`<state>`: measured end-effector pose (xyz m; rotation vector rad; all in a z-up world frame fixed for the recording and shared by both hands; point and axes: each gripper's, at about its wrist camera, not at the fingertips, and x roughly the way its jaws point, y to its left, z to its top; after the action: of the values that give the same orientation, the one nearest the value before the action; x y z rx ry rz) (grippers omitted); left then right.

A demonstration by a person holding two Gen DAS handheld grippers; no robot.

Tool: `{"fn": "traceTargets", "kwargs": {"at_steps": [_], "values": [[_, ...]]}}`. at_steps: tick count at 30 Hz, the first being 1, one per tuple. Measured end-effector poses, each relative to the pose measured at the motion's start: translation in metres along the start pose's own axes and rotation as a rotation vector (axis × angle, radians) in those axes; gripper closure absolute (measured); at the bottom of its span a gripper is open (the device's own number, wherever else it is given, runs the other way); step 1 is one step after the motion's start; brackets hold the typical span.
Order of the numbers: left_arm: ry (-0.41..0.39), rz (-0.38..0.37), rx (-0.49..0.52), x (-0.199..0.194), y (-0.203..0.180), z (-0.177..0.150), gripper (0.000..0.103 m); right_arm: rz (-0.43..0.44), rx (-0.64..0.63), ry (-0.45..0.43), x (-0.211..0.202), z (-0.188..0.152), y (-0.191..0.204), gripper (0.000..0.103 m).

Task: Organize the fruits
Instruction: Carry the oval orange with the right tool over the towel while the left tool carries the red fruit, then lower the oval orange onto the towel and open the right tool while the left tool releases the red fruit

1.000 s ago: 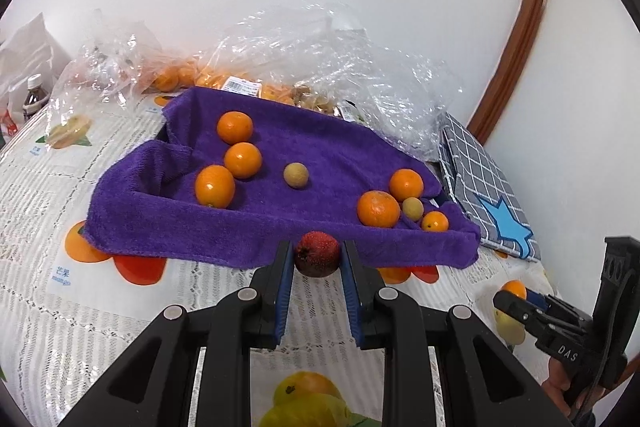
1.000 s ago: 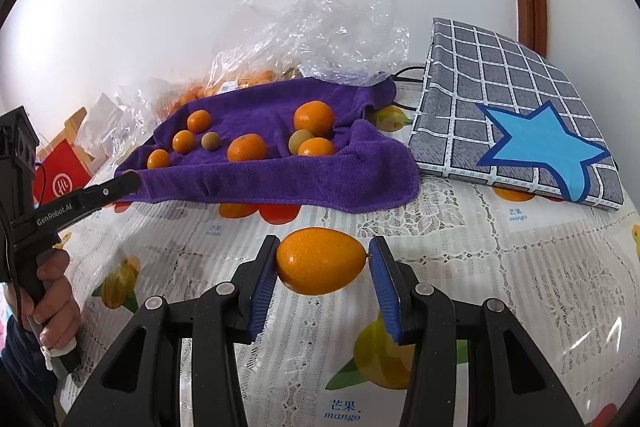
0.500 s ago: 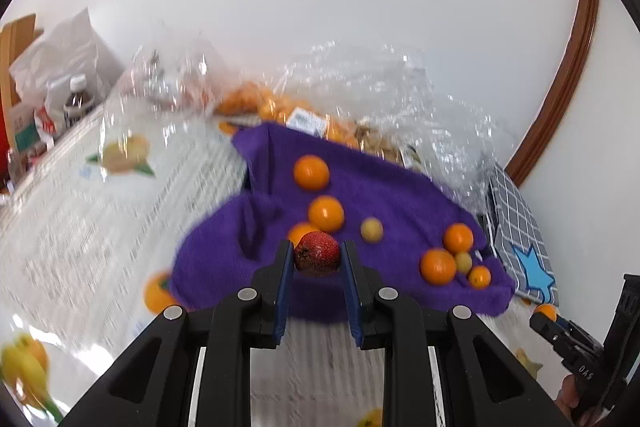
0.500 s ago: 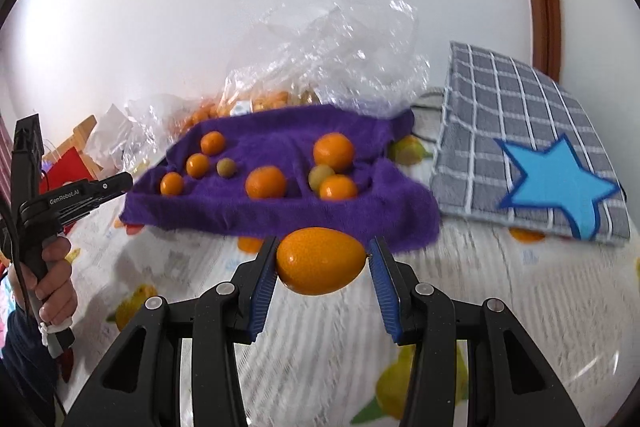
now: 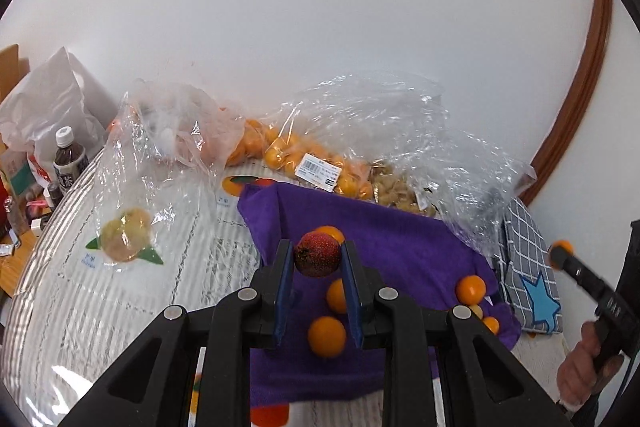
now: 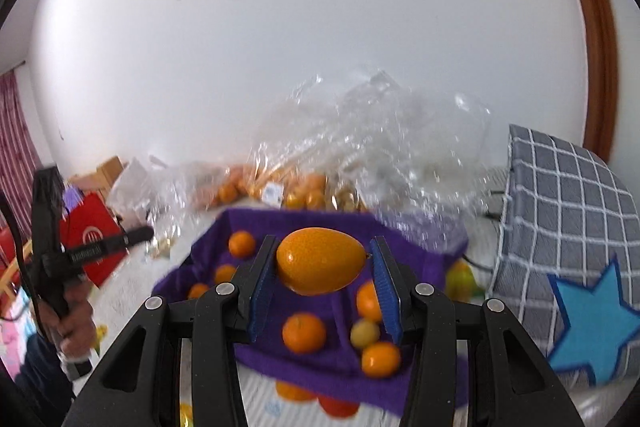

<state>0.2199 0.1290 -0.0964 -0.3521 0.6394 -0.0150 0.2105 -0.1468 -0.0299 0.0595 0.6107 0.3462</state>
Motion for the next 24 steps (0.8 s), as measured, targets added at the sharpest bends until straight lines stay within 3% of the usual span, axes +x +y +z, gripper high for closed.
{"fn": "traceTargets", "kwargs": {"at_steps": [5,11,18,24], "values": [[0.050,-0.020,-0.033,0.026,0.009,0.006,0.080,-0.055,0.004,0.025,0.029,0.016,-0.009,0.057],[0.100,-0.032,-0.030,0.055,0.007,0.006,0.080,-0.049,0.079,0.149,0.078,0.005,-0.031,0.057],[0.191,-0.091,0.029,0.086,-0.017,0.008,0.080,-0.066,0.124,0.249,0.113,-0.006,-0.043,0.057],[0.269,-0.077,0.061,0.110,-0.033,0.001,0.080,-0.090,0.124,0.314,0.128,-0.014,-0.043,0.057]]}}
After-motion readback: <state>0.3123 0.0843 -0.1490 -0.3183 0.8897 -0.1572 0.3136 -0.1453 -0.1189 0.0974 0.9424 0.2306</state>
